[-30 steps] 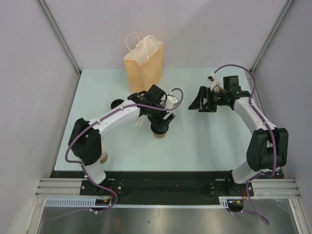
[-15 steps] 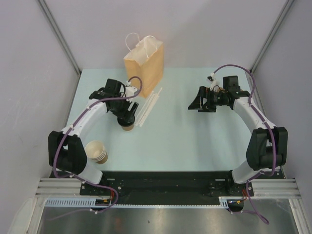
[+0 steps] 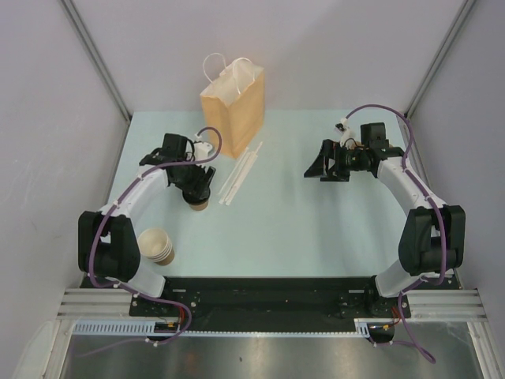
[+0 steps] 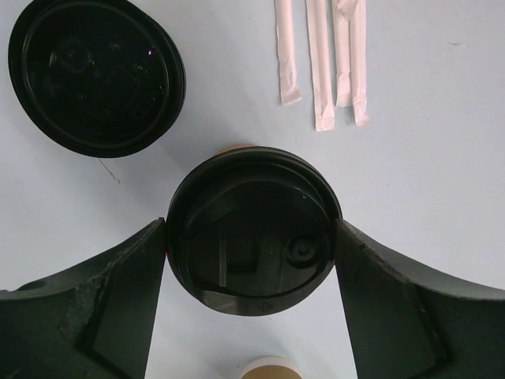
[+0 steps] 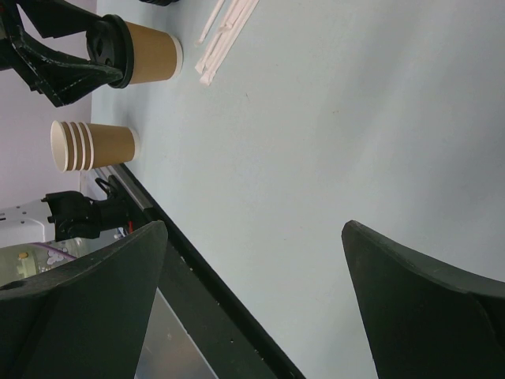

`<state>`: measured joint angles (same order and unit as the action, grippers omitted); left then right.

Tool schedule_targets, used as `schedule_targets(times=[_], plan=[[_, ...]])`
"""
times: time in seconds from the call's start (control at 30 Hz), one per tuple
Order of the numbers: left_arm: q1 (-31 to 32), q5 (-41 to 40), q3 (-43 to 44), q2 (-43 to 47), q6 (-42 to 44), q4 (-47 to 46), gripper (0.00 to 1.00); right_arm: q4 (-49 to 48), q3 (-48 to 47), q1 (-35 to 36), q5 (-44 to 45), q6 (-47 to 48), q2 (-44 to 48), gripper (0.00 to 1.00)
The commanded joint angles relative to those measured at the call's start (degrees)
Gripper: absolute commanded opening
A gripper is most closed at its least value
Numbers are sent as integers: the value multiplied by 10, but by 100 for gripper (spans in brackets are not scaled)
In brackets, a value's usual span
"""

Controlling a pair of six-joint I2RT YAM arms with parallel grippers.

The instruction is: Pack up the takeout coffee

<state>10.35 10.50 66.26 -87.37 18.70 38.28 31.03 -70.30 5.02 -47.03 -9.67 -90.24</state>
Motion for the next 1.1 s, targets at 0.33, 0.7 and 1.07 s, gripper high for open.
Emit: schedule_targets(times=[0.33,0.7,1.07], plan=[[-15,26,30,41,-1,6,100,-18,-19,0,-6,-3,16,100],[-16,29,200,91,-31,73,99,23,-102,-29,78,90,59,100],[-15,67,172,212,-127,-17,100,3,-155,-89,253,297,105,100]])
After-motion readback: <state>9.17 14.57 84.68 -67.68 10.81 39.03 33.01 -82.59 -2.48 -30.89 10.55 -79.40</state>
